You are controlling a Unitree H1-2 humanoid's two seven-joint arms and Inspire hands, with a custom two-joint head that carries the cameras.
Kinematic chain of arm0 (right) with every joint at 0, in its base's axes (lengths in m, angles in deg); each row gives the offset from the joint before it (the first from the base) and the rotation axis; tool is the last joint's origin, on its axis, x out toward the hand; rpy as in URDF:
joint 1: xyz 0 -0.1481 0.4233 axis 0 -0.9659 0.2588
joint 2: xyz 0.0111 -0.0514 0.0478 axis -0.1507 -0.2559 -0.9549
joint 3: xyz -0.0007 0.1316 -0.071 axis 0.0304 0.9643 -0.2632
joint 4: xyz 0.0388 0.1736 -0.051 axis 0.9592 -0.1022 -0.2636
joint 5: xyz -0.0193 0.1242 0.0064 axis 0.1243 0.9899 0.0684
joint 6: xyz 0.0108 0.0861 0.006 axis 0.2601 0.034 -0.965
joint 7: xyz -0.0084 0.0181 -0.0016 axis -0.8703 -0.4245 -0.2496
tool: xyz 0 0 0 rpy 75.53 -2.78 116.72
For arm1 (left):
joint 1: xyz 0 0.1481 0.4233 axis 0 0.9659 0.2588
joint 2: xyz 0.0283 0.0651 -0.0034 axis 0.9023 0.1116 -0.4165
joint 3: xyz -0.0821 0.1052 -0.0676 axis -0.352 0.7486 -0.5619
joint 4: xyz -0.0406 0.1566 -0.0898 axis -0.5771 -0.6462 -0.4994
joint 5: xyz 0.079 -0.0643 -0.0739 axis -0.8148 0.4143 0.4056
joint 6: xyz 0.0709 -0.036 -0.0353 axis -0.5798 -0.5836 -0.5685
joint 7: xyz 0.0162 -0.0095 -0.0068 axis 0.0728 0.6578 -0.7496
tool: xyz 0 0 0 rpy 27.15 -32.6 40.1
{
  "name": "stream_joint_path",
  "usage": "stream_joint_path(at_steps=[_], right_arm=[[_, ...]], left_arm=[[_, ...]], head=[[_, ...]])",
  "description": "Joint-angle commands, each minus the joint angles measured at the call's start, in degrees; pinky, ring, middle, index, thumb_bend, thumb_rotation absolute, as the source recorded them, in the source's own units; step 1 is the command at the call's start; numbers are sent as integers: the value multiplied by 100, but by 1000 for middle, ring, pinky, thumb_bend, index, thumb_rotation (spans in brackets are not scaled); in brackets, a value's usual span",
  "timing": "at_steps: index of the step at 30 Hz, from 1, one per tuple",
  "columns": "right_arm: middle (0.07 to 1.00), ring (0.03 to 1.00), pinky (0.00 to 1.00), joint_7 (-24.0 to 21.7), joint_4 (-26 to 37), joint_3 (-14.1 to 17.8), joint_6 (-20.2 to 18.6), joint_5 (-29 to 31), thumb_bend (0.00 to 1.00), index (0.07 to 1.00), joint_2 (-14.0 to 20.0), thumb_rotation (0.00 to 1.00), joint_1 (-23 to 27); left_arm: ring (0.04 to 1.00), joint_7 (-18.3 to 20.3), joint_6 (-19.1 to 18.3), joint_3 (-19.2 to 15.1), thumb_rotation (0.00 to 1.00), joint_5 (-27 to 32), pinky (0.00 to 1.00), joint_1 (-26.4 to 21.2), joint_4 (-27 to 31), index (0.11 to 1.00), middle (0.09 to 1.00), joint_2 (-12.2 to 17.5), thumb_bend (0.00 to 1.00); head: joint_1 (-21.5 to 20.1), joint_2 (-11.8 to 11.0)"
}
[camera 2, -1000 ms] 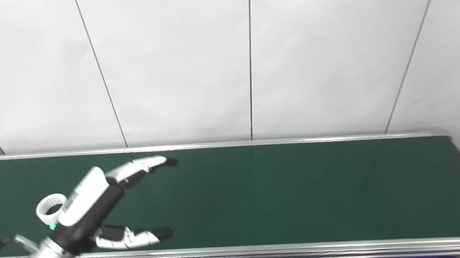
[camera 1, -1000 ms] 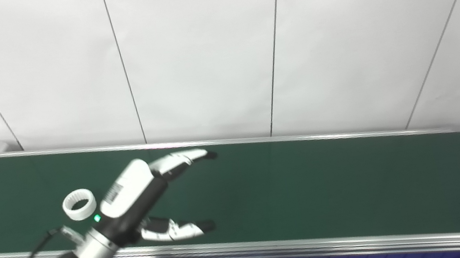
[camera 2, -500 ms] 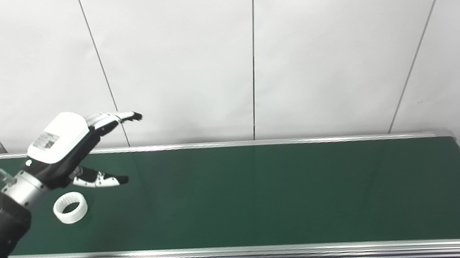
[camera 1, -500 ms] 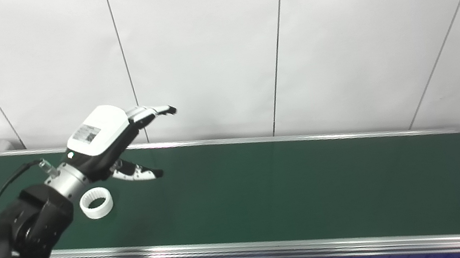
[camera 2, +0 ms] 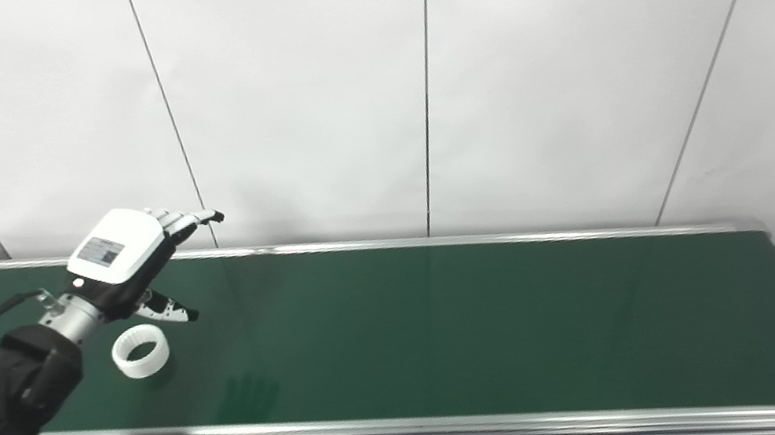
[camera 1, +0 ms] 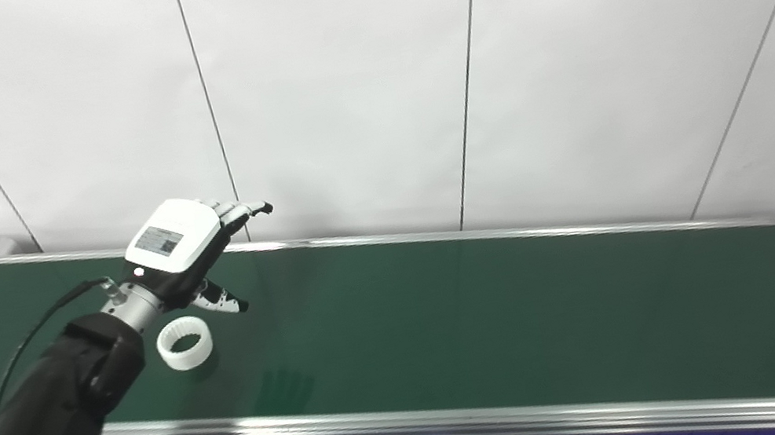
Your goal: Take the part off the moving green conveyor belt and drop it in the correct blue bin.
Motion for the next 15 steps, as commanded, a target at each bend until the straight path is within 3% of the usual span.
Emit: stream_joint_path(at_steps=[1, 8, 12, 15], right_arm=[[993, 961, 908, 106, 110, 21, 337, 64, 474, 970, 63, 1000, 0], [990, 961, 912, 64, 166, 61, 338, 100, 472, 969, 75, 1000, -30], [989, 959, 910, 19, 209, 91, 338, 126, 466, 967, 64, 1000, -49], [988, 960, 912, -10, 242, 121, 336, 118, 465, 967, 59, 1000, -72]], left_arm=[[819, -312, -162, 46, 101, -14, 791, -339, -70, 855, 832, 16, 897], [823, -456, -386, 583, 107, -54, 784, -494, -892, 854, 839, -108, 952], [823, -281, -605, 775, 129, -25, 784, -532, -1034, 856, 846, -129, 978], [830, 60, -809, 888, 176, -4, 772, -552, -985, 874, 865, -107, 978]], head=[[10, 15], [-6, 30], [-27, 53], [-29, 63]])
